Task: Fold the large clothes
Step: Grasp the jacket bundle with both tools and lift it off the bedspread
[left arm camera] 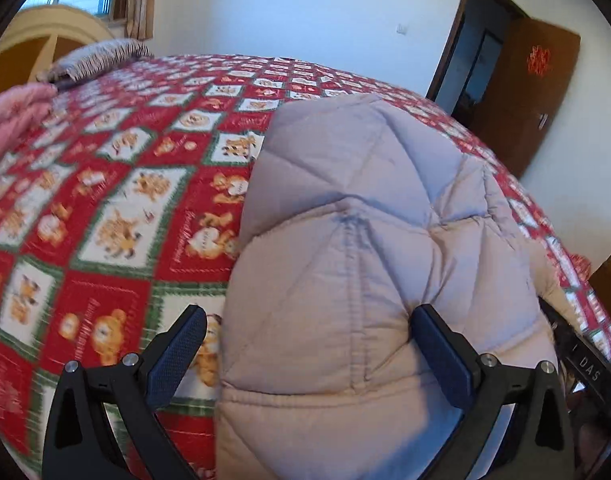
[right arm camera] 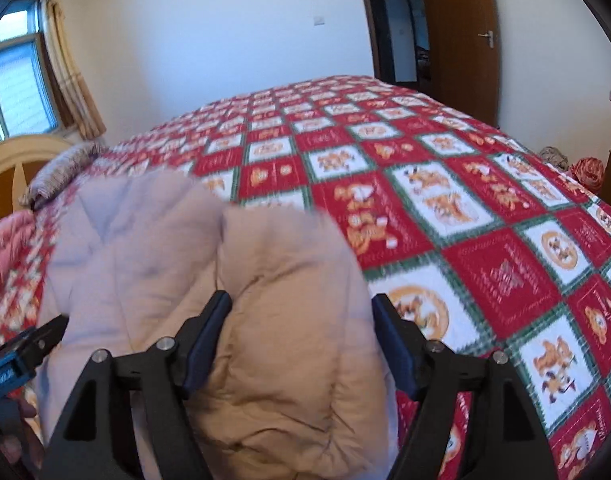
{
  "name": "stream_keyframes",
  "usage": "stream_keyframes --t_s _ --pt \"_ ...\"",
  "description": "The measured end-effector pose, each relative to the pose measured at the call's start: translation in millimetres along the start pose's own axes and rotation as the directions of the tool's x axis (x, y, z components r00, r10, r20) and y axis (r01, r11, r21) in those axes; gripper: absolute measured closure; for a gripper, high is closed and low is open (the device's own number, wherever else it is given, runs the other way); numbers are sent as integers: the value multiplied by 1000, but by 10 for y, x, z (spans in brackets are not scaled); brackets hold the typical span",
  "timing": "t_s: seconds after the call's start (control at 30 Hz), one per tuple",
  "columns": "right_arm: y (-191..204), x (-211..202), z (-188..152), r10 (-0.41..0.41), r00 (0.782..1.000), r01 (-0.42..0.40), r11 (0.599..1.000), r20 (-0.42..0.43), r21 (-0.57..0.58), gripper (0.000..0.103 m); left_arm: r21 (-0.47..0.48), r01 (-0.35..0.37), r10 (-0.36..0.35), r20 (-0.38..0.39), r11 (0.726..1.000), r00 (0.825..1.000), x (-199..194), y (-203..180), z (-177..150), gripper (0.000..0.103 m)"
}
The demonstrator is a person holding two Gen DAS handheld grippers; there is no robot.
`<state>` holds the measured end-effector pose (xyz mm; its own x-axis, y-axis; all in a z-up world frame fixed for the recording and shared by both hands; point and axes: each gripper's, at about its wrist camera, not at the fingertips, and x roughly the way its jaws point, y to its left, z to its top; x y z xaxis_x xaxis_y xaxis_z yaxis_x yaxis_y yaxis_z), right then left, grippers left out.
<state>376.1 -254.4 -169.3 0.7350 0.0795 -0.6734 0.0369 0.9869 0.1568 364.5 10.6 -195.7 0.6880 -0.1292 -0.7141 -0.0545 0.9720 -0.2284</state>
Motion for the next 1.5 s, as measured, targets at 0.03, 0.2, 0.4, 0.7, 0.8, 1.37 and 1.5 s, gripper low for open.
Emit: stream_keyframes --t_s 0.03,0.2,0.4,0.7,0.8,1.37,1.5 --pt "-39 14 -10 7 1000 -7 1000 -3 13 28 -11 7 -7 -2 1000 1000 29 18 -21 1" --pt "-192 128 -48 54 998 -50 996 -45 79 20 -9 9 -8 19 1000 1000 56 -20 -77 1" --pt "-326 102 -60 131 986 -116 984 -106 139 20 -31 63 -65 -77 998 995 -109 69 -53 1" --pt "-498 249 -217 267 953 -229 943 -140 240 18 -58 122 -127 -86 991 988 55 125 -200 1" --pt "-473 298 -199 292 943 -255 942 -158 218 18 -20 100 -101 -54 995 993 3 41 -233 1" --pt "-384 346 -233 370 918 -343 922 -145 182 41 40 126 -125 -35 991 992 8 -72 -237 7" --pt "-345 249 -278 394 912 -373 912 -112 171 59 82 127 -126 -15 988 992 -74 -141 -251 21"
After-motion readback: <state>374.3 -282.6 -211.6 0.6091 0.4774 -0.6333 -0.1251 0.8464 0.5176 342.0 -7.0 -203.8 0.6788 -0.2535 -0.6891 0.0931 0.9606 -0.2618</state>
